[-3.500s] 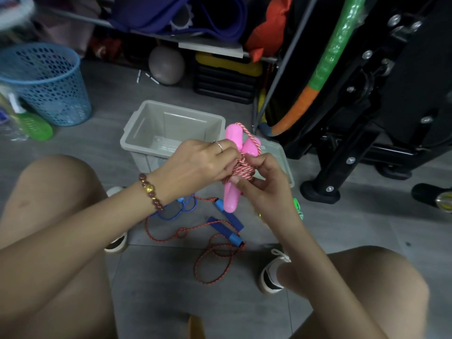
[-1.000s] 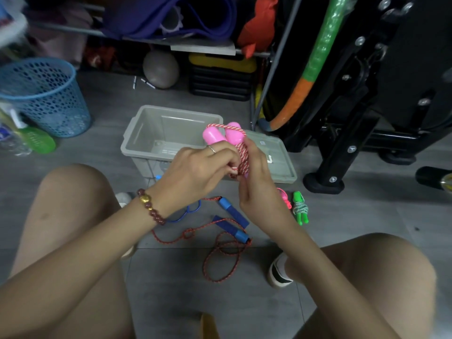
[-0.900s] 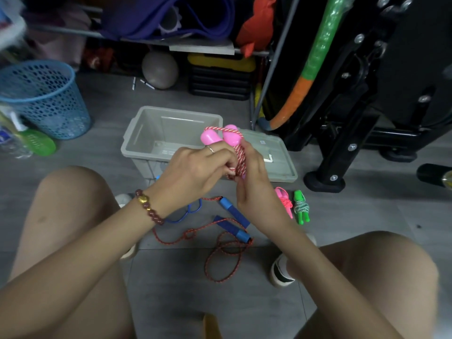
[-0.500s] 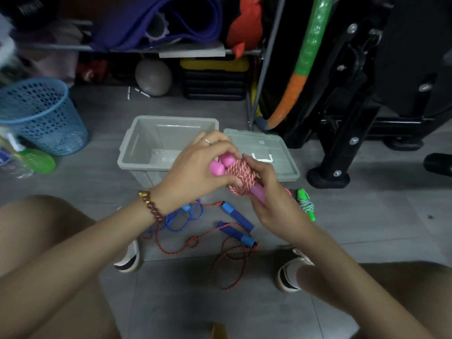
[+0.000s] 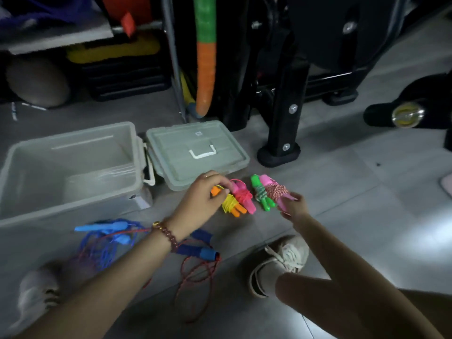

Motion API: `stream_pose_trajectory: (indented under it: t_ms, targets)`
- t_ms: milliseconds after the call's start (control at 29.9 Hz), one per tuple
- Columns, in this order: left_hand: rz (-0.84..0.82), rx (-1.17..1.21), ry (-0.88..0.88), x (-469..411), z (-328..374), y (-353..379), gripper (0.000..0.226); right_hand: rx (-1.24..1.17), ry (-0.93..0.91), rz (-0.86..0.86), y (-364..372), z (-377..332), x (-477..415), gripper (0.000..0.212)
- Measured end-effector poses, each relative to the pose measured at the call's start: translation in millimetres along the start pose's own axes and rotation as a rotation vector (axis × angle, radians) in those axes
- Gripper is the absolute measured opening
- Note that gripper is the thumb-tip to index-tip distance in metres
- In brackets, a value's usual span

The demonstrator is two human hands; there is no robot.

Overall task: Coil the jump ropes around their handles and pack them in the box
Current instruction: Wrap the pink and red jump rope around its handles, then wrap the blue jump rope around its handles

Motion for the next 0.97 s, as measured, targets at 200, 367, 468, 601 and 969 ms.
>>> stream_pose_trajectory:
  t_ms: [200, 367, 468, 601, 969]
  targets:
    - [-0.004, 0.1, -0.086, -7, -47, 32, 0.019, 0.028, -0.18, 0.172, -6, -11, -81, 0.03]
    - [-0.067, 0.133, -0.161, 8, -78, 45, 0.014, 0.14, -0.228, 0.271, -10, -6, -114, 0.019]
    - [-0.078, 0.126, -0.175, 14, -90, 47, 0.015, 0.312, -0.245, 0.202, -5, 6, -131, 0.029]
    - [-0.07, 0.132, -0.195, 24, -95, 45, 0.018, 0.393, -0.355, 0.285, -6, 5, -101, 0.036]
    - [0.051, 0.043, -0.354, 145, -125, -43, 0.036, 0.714, -0.631, -0.388, 205, 76, 41, 0.025]
Point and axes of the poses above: each hand's wrist, its own x-axis away from the middle knuckle, its own y-axis out of the palm, z = x × y, the point moved 10 cm from there along -x, towards the middle knuckle, and after that the axes turned 13 degrees about y, right-handed, at the moved point
